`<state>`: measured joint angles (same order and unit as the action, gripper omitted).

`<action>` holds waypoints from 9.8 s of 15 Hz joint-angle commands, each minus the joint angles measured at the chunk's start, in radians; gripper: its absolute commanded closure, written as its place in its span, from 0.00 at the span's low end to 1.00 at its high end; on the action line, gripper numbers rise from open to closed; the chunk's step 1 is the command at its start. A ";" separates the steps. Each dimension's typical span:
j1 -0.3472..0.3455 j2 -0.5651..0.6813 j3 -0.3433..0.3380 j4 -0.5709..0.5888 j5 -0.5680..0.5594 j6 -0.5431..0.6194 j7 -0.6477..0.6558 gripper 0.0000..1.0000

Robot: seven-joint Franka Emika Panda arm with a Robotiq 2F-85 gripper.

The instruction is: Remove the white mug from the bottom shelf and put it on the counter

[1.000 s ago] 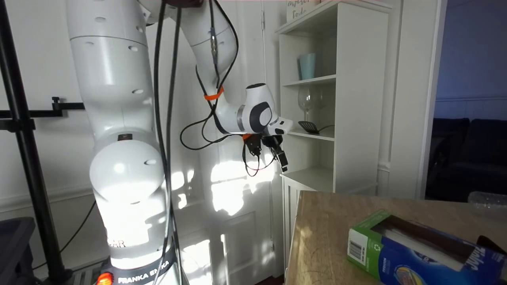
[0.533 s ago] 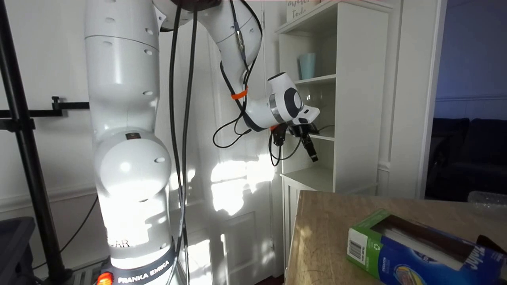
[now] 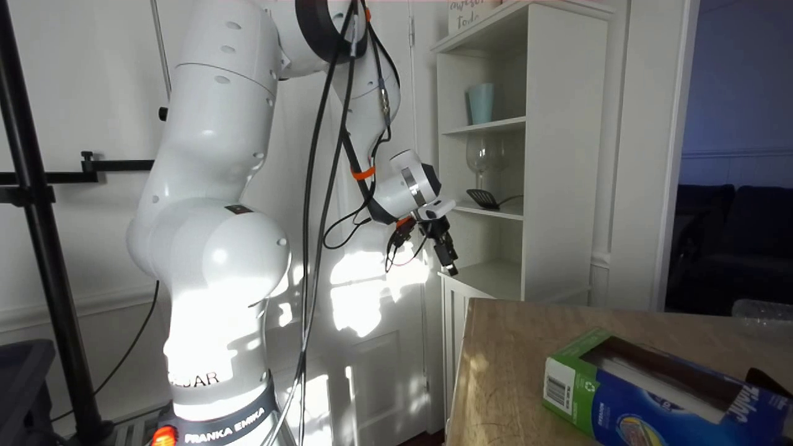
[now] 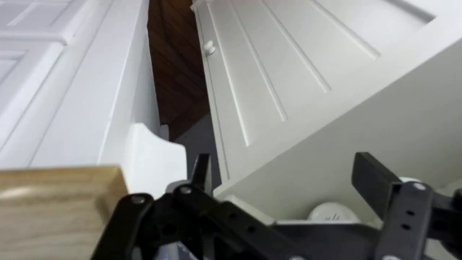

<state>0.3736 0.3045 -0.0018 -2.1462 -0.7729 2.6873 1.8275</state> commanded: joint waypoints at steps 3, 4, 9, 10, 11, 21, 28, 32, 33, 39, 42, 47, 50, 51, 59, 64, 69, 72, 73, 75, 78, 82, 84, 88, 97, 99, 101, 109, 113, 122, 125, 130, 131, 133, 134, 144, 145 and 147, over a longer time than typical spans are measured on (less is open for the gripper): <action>0.051 0.087 -0.010 0.039 -0.074 0.032 0.098 0.00; 0.051 0.095 -0.013 0.048 -0.076 0.033 0.098 0.00; 0.065 0.124 -0.056 0.090 -0.137 0.054 0.148 0.00; 0.072 0.140 -0.070 0.103 -0.155 0.059 0.173 0.00; 0.073 0.159 -0.082 0.113 -0.174 0.076 0.189 0.00; 0.220 0.307 -0.328 0.315 -0.604 0.133 0.730 0.00; 0.255 0.380 -0.407 0.388 -0.818 0.087 1.003 0.00; 0.228 0.434 -0.407 0.522 -0.733 0.080 0.895 0.00; 0.227 0.447 -0.410 0.541 -0.732 0.078 0.888 0.00; 0.216 0.505 -0.426 0.578 -0.724 0.070 0.910 0.00; 0.217 0.542 -0.448 0.619 -0.738 0.070 0.937 0.00; 0.205 0.600 -0.468 0.712 -0.689 0.070 0.919 0.00; 0.200 0.616 -0.471 0.708 -0.658 0.068 0.919 0.00; 0.199 0.622 -0.472 0.703 -0.648 0.068 0.919 0.00; 0.198 0.679 -0.512 0.738 -0.559 0.085 0.918 0.00; 0.203 0.684 -0.525 0.730 -0.499 0.107 0.918 0.00; 0.235 0.684 -0.564 0.735 -0.492 0.101 0.917 0.00; 0.248 0.652 -0.554 0.688 -0.495 0.089 0.917 0.00; 0.253 0.647 -0.555 0.684 -0.491 0.086 0.918 0.00; 0.260 0.645 -0.560 0.684 -0.486 0.086 0.918 0.00; 0.264 0.642 -0.561 0.672 -0.467 0.077 0.917 0.00; 0.262 0.633 -0.555 0.645 -0.433 0.056 0.917 0.00; 0.259 0.633 -0.554 0.635 -0.418 0.058 0.917 0.00; 0.288 0.659 -0.604 0.670 -0.343 0.056 0.918 0.00; 0.307 0.650 -0.626 0.638 -0.300 0.060 0.916 0.00; 0.299 0.653 -0.620 0.641 -0.299 0.060 0.916 0.00; 0.296 0.657 -0.618 0.647 -0.300 0.063 0.915 0.00; 0.278 0.667 -0.605 0.663 -0.307 0.071 0.915 0.00; 0.280 0.674 -0.616 0.682 -0.290 0.068 0.911 0.00; 0.276 0.678 -0.629 0.699 -0.306 0.094 0.912 0.00; 0.266 0.678 -0.618 0.701 -0.322 0.106 0.905 0.00; 0.206 0.680 -0.552 0.741 -0.403 0.100 0.903 0.00; 0.197 0.680 -0.544 0.746 -0.406 0.102 0.902 0.00; 0.197 0.680 -0.544 0.745 -0.406 0.105 0.901 0.00; 0.197 0.680 -0.544 0.745 -0.406 0.106 0.901 0.00; 0.185 0.696 -0.531 0.767 -0.384 0.101 0.884 0.00; 0.184 0.697 -0.530 0.769 -0.383 0.101 0.884 0.00; 0.184 0.700 -0.536 0.775 -0.393 0.115 0.894 0.00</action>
<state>0.5771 0.9729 -0.5341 -1.4186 -1.1627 2.7776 2.7079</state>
